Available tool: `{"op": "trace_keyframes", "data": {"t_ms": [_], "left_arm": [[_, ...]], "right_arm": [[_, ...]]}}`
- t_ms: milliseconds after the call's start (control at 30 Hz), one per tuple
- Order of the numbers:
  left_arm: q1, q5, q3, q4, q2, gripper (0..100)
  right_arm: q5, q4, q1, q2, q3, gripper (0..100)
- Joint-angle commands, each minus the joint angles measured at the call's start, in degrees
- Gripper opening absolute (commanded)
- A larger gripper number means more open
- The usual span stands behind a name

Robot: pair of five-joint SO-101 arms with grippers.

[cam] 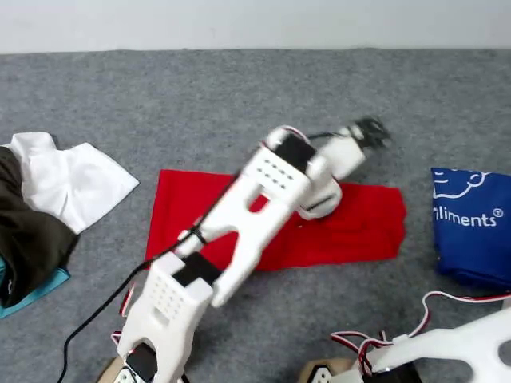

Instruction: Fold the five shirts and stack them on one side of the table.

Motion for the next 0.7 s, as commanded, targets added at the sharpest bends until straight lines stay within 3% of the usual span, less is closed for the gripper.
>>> {"op": "trace_keyframes", "data": {"t_ms": [0, 333, 500, 667], "left_arm": [[5.1, -2.2, -1.36, 1.32, -2.11, 21], [0.62, -2.81, -6.81, -10.29, 13.27, 21], [-4.75, -2.81, -16.92, -9.05, 17.85, 21], [-6.68, -2.81, -26.95, 0.09, 19.43, 21]], "right_arm": [[0.26, 1.63, 0.22, -2.07, -0.09, 4.1], [0.53, 1.63, 0.48, -2.07, -0.09, 4.1], [0.53, 1.27, 0.22, -2.07, -0.09, 4.1], [0.53, 1.27, 0.13, -2.07, -0.09, 4.1]]}}
